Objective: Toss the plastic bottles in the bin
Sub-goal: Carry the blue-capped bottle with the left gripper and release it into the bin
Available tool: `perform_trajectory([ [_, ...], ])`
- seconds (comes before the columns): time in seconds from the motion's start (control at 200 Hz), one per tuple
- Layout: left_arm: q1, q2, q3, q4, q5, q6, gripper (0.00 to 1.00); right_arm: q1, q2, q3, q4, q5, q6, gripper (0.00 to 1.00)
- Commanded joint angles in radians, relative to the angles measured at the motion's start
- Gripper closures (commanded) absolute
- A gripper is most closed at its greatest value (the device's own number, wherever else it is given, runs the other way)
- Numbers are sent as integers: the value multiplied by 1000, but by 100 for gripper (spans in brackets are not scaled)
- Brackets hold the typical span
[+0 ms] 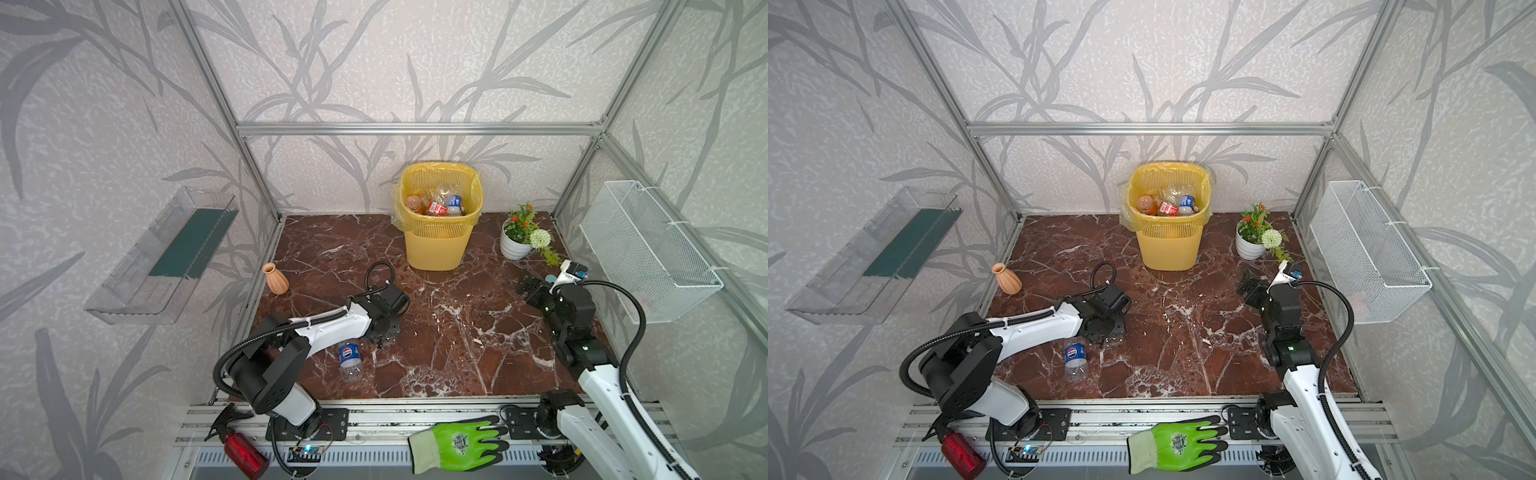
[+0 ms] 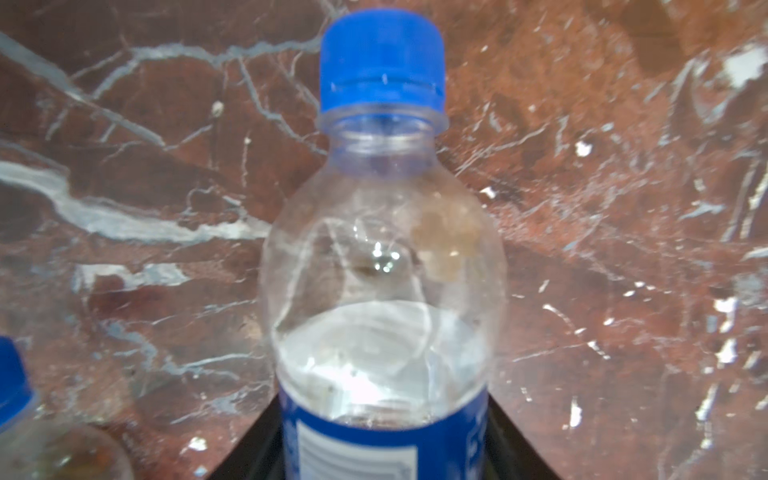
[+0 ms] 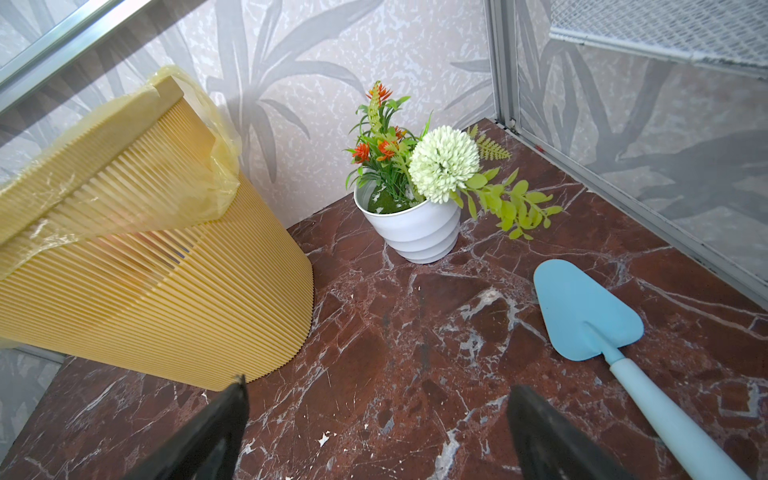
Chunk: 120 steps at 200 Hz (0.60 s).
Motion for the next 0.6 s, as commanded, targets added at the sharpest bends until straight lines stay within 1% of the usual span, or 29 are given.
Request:
perform_trajectory([
  [0.0,1,-9,33,18,-9,32,50,-4,-16,-8,-13,20,-13,3],
  [0.08,2,-39,39,26,-20,48,58,-4,-22,-10,-15,23,-15,3],
  [0.155,2,-99,36,56,-41,68,58,-4,-25,-10,-18,27,-17,3],
  [0.265,2,-249,50,96,-95,135,59,-4,-31,-10,-22,29,-21,3],
  [0.375,3,-423,103,157,-209,279,59,-4,-38,-8,-22,36,-23,3],
  [0.455,4,-522,146,270,-279,452,58,-4,-45,-9,-21,39,-23,3],
  [0.52,10,-560,190,372,-297,601,58,-4,-55,-7,-24,41,-27,3],
  [0.595,17,-555,263,468,-269,730,58,-5,-69,-6,-37,49,-32,3],
])
